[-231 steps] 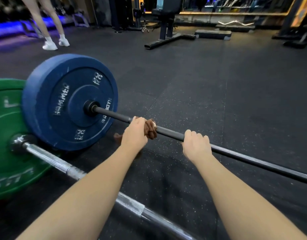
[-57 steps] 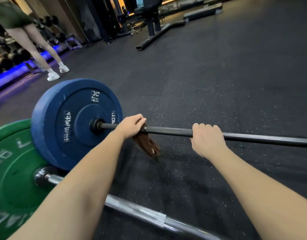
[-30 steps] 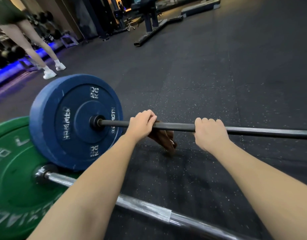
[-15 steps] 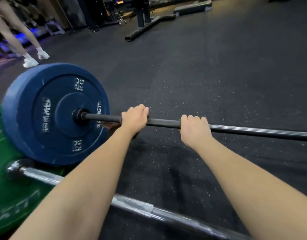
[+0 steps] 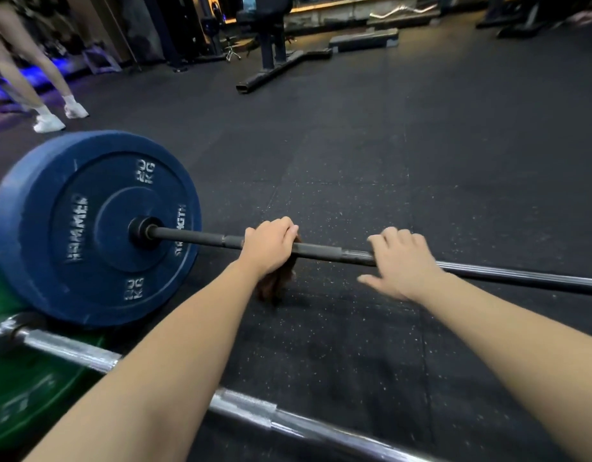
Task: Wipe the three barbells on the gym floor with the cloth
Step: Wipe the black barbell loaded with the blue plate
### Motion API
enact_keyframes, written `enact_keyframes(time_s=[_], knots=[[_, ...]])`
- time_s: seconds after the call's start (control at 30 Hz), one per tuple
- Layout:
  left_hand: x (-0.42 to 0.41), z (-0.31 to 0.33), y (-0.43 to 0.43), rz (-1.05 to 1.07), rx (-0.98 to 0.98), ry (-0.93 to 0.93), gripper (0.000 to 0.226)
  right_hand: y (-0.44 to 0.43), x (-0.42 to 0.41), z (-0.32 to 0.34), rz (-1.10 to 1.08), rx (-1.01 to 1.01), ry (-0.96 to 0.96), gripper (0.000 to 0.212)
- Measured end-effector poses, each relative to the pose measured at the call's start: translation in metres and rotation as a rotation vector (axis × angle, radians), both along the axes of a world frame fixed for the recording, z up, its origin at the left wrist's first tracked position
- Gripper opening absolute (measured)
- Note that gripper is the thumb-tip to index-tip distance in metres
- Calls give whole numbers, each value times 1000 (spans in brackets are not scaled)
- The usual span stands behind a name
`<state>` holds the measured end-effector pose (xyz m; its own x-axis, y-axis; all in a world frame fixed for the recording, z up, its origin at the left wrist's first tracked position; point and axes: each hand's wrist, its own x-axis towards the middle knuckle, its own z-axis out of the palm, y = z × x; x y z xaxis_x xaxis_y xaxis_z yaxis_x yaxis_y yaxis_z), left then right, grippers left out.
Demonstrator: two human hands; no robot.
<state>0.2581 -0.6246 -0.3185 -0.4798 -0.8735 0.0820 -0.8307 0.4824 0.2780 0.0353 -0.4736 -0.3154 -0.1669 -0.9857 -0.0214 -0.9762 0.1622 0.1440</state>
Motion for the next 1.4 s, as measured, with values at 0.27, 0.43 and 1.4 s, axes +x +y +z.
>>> enact_keyframes(time_s=[0.27, 0.43, 1.4], knots=[[-5, -8, 15, 97, -162, 47, 26, 34, -49, -8, -175, 3, -70, 54], [-9, -8, 13, 96, -192, 4, 26, 35, -53, -11, -151, -21, -64, 51], [-52, 15, 60, 52, 19, -94, 24, 27, -57, 5, -198, 170, -237, 47]])
